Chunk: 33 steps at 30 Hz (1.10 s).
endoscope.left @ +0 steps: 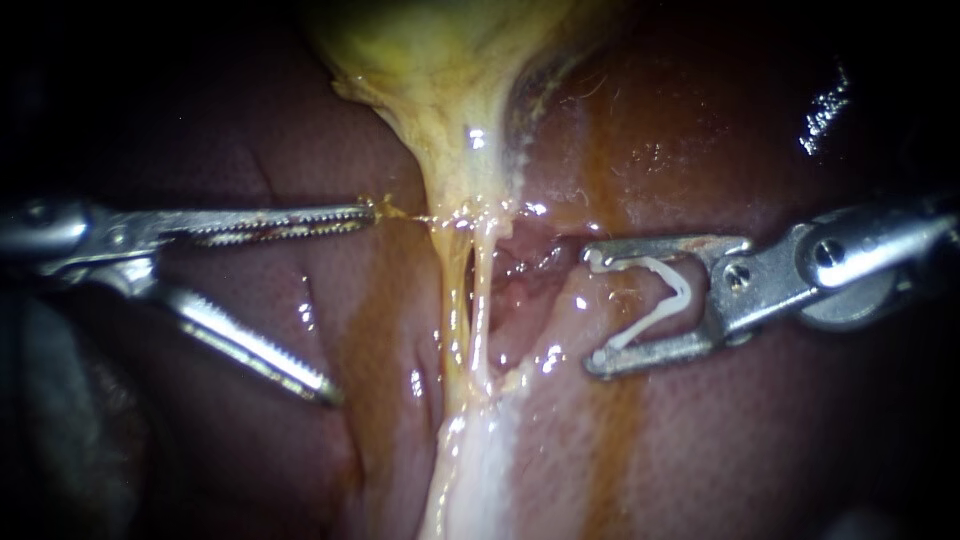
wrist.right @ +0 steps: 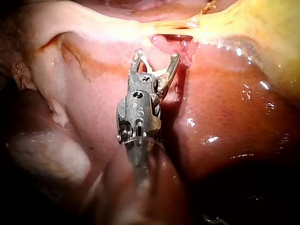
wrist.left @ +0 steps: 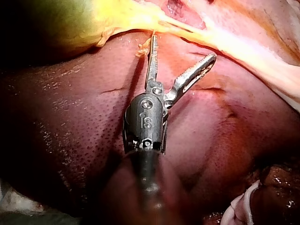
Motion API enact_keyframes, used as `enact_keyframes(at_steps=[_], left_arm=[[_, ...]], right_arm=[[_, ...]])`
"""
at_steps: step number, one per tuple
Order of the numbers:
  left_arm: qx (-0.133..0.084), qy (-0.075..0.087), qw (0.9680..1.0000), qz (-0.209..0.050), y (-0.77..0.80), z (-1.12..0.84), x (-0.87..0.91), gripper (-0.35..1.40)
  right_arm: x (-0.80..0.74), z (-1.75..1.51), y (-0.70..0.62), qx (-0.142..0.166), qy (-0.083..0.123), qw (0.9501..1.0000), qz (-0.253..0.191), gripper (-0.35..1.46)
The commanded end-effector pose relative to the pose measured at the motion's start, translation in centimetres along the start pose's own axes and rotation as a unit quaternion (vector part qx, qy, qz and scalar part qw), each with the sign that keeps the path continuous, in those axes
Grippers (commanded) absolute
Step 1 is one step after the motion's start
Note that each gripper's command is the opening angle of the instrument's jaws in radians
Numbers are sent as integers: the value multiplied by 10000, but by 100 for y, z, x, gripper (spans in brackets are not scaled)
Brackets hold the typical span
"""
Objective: Grabbing gallbladder
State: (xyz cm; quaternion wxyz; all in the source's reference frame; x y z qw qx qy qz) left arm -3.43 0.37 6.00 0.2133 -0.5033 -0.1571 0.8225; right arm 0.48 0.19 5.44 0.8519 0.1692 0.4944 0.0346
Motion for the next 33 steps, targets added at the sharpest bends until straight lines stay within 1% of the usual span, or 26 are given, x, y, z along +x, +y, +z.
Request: enact_keyframes(at_steps=[1, 4, 8, 11, 15, 18, 20, 23, 28, 30, 31, 33], left_arm=[[-5, 0, 10000, 1, -1, -1, 0, 125], [-38, 0, 10000, -13, -10, -1, 4, 121], [23, 31, 10000, -33, -30, 3, 7, 118], [38, 30, 10000, -32, -44, 12, 4, 114], [66, 29, 10000, -26, -62, 29, 0, 109], [82, 28, 10000, -21, -69, 40, -1, 108], [92, 27, 10000, -18, -71, 44, -2, 103], [109, 26, 9999, -6, -71, 49, -6, 89], [125, 40, 9999, -20, -69, 51, -12, 46], [124, 25, 9999, -18, -68, 50, -13, 39], [136, 26, 9999, -17, -68, 49, -13, 32], [175, -3, 9998, -15, -67, 47, -13, 27]], right_arm=[[0, 0, 0, 0, 0, 10000, 0, 50], [0, 0, 0, -1, 0, 10000, 1, 50], [0, 0, 0, -1, 0, 10000, 1, 50], [0, 0, 1, -2, -1, 10000, 1, 50], [0, 1, 1, -3, -1, 10000, 2, 50], [0, 1, 1, -3, -1, 10000, 2, 50], [0, 1, 1, -3, -1, 10000, 2, 50], [0, 1, 1, -3, -1, 10000, 2, 50], [1, 2, 1, -5, -1, 10000, 3, 50], [1, 2, 1, -5, -1, 10000, 3, 50], [1, 2, 1, -5, -2, 10000, 3, 50], [1, 2, 1, -5, -1, 10000, 3, 50]])
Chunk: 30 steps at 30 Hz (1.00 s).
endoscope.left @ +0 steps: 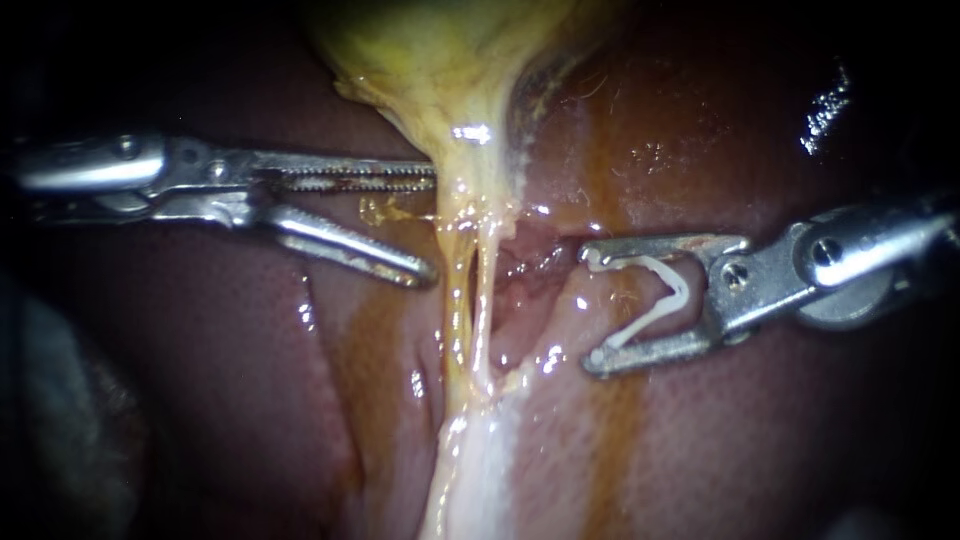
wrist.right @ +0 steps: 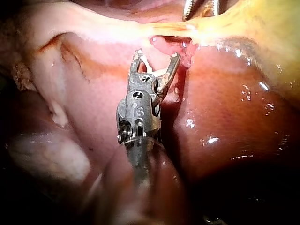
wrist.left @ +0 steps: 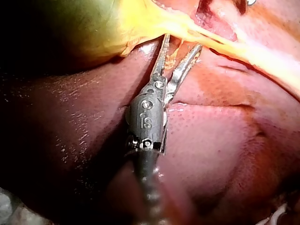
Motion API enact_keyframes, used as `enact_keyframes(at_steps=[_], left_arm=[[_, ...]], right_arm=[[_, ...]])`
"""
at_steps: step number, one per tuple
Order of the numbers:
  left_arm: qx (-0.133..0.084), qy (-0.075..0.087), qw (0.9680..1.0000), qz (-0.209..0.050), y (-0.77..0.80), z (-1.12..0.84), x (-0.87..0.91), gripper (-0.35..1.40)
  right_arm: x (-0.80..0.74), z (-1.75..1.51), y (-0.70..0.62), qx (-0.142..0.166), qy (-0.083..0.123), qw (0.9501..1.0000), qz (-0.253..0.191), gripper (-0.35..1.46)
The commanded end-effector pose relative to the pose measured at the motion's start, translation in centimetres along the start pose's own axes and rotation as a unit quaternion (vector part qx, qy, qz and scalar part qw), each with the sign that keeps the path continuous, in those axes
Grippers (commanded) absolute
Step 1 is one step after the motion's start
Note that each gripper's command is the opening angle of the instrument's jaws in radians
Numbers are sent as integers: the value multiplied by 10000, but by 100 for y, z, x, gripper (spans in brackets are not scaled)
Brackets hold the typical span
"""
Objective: Grabbing gallbladder
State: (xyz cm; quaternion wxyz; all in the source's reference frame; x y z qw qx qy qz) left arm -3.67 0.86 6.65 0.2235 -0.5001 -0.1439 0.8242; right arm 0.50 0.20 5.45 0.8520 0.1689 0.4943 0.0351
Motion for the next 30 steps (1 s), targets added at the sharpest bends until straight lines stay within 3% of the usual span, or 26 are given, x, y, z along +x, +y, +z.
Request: enact_keyframes(at_steps=[1, 7, 13, 16, 23, 30], left_arm=[[1, -13, 10000, 3, 1, -3, 1, 24], [11, -56, 10000, -5, 2, -10, 5, 7], [-11, -99, 9999, -25, 5, -18, 12, -35], [-15, -129, 9999, -64, 8, -22, 16, -35], [-52, -308, 9982, -510, 12, -40, 30, -35], [-88, -310, 9967, -744, -4, -80, 66, -35]], right_arm=[[0, 0, 0, 0, -1, 10000, 0, 50], [0, 0, 0, 0, -1, 10000, -1, 50], [0, 0, 0, 1, -1, 10000, -1, 50], [0, 0, 0, 1, -1, 10000, -1, 50], [-1, -1, 0, 2, 0, 10000, -1, 50], [-1, -1, 0, 3, 0, 10000, -2, 50]])
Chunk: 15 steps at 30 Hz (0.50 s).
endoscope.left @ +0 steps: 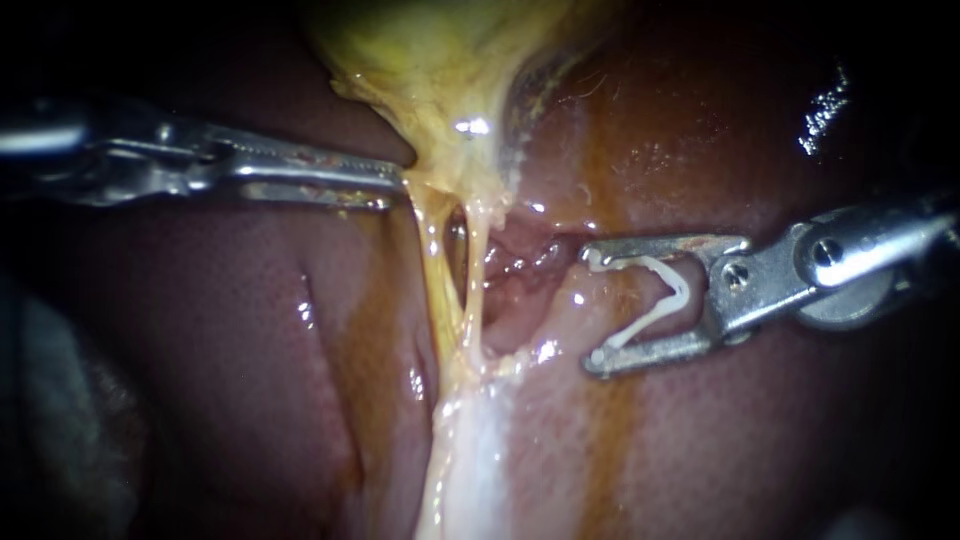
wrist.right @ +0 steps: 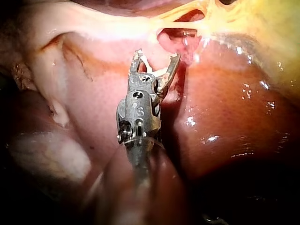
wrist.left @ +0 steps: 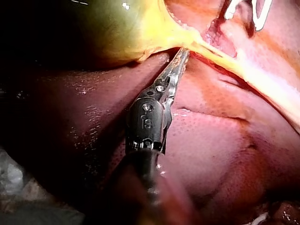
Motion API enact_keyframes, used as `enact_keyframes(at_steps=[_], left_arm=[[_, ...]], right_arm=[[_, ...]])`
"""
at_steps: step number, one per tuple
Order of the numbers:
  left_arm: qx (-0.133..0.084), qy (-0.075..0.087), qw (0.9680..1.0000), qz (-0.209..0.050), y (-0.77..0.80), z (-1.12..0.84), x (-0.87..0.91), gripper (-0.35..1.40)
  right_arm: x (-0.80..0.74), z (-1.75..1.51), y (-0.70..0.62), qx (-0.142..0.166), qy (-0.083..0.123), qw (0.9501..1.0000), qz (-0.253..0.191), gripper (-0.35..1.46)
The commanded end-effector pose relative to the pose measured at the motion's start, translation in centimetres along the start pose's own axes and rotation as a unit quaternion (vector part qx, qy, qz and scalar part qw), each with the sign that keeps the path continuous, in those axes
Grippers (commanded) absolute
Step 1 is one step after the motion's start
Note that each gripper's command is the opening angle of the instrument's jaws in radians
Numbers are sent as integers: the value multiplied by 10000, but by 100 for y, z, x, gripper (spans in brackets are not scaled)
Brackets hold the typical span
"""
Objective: Grabbing gallbladder
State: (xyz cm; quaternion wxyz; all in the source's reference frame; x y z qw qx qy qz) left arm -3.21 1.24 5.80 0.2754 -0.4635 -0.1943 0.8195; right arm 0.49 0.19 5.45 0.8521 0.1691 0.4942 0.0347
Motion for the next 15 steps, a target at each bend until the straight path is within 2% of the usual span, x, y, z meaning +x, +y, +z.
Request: enact_keyframes(at_steps=[1, 6, 15], left_arm=[[11, 7, 10000, -12, -1, -4, 3, -35], [35, 9, 10000, -58, -4, -18, 5, -35], [40, 10, 10000, -86, -4, -18, 3, -35]], right_arm=[[0, 0, 0, 0, 1, 10000, 0, 50], [0, 0, 0, 0, 1, 10000, 1, 50], [0, -1, 0, 0, 2, 10000, 0, 50]])
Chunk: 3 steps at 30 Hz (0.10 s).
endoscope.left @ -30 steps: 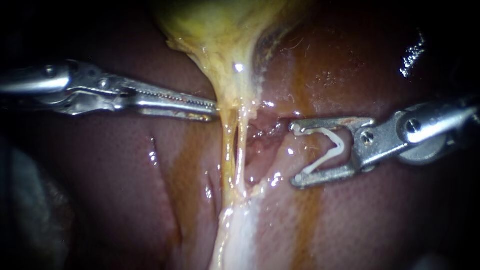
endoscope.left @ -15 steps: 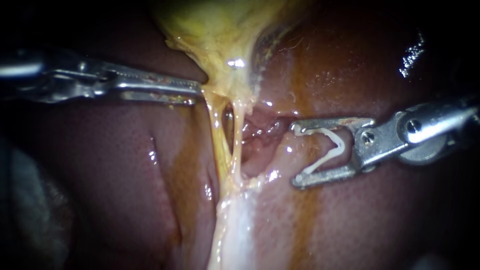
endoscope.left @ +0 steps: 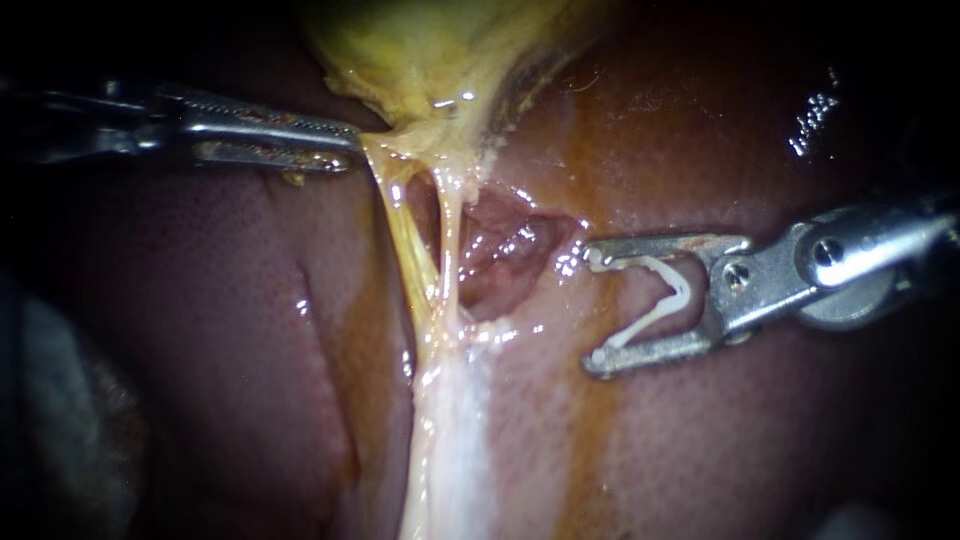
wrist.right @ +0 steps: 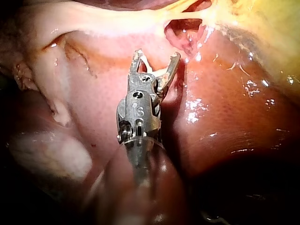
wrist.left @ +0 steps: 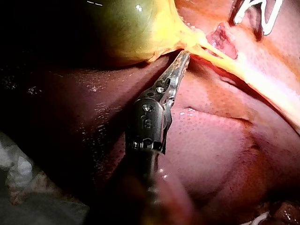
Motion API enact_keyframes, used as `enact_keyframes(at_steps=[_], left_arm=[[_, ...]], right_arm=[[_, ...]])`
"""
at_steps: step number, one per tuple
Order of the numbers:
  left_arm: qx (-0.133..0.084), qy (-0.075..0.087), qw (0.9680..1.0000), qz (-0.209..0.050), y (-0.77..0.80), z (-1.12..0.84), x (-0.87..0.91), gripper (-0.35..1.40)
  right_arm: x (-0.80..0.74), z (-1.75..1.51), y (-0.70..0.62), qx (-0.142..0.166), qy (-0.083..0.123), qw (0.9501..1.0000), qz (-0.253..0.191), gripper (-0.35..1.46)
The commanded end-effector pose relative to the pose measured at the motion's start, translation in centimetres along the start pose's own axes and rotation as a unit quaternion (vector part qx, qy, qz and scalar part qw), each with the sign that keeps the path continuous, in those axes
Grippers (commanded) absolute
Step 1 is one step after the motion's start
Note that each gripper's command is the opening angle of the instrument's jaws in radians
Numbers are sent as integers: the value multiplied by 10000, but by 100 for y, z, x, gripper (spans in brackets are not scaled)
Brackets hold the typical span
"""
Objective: Grabbing gallbladder
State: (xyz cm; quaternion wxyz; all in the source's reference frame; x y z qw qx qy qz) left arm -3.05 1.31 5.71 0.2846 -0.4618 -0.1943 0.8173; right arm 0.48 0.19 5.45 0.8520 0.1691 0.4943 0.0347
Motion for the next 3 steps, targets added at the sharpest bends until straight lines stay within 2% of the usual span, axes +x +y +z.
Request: enact_keyframes(at_steps=[1, 3], left_arm=[[-3, -4, 10000, -2, 0, 0, 0, -35], [-2, -4, 10000, -2, 0, 0, 0, -35]], right_arm=[[0, 0, 0, -1, 0, 10000, 1, 50], [0, 0, 0, -1, 0, 10000, 1, 50]])
